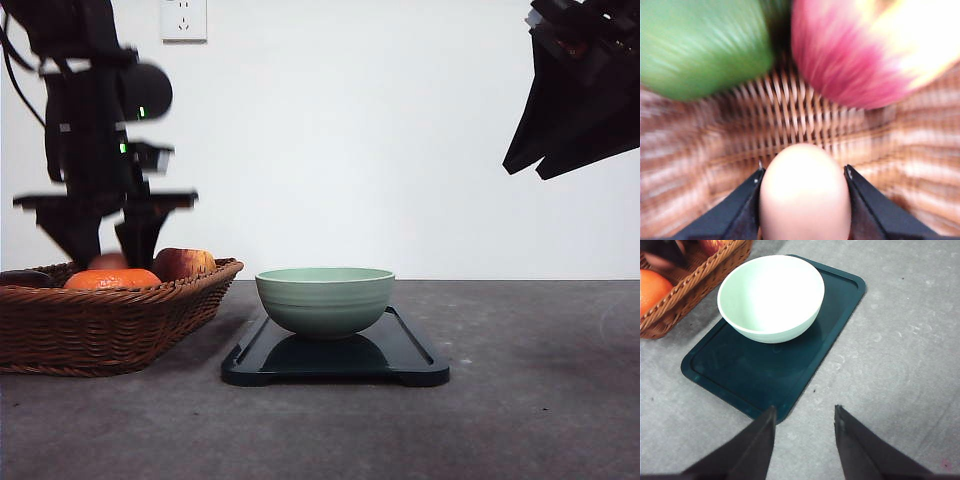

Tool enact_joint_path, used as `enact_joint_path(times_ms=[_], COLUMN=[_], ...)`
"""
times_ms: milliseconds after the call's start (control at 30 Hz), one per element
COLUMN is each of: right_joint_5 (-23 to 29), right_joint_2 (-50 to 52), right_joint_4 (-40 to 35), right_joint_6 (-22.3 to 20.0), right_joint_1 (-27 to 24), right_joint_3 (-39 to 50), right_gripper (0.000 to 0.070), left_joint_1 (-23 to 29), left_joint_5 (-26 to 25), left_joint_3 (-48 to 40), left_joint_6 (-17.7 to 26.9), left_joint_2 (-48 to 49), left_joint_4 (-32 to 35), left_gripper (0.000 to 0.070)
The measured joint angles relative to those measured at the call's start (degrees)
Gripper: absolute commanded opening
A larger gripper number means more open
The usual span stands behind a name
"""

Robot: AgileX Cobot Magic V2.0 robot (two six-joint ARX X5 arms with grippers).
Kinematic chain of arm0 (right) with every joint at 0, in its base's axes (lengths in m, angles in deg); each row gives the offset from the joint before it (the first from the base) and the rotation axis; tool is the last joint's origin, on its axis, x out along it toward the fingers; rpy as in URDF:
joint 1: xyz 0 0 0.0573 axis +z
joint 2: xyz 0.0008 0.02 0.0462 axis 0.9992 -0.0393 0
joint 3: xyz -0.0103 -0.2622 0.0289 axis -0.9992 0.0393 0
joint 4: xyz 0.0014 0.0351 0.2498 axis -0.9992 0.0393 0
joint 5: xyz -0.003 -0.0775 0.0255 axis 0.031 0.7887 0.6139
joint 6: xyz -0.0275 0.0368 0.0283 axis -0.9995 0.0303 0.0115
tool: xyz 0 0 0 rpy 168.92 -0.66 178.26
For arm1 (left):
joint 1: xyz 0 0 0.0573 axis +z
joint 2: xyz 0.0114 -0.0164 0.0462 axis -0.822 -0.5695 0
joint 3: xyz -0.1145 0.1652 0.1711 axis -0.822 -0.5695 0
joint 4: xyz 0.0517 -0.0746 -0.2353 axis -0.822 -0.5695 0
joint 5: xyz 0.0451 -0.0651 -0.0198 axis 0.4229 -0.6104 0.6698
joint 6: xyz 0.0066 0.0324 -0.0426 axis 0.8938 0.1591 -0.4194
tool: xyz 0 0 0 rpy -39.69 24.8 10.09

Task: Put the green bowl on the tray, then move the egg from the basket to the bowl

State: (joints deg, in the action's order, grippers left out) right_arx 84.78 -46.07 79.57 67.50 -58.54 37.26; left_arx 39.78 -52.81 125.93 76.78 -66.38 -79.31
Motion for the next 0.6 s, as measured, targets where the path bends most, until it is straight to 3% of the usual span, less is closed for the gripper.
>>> enact_joint_path(times_ms=[267, 600], right_joint_5=[0.0, 0.0], right_joint_2=[0.0, 0.0], right_joint_4=[0.0, 0.0], right_joint_6=[0.0, 0.0], right_joint_1=[0.0, 0.0], right_joint_3=[0.0, 0.0], right_gripper=[0.0225, 0.0225], left_joint_1=[-0.4, -6.1], left_joint_5=[-1.2, -15.1], left_joint_3=[0.3, 0.3], left_joint_6=[0.0, -4.3], left_joint_2=[7.6, 11.6], left_joint_4=[0.4, 10.1], left_gripper=[0.0103, 0.0104])
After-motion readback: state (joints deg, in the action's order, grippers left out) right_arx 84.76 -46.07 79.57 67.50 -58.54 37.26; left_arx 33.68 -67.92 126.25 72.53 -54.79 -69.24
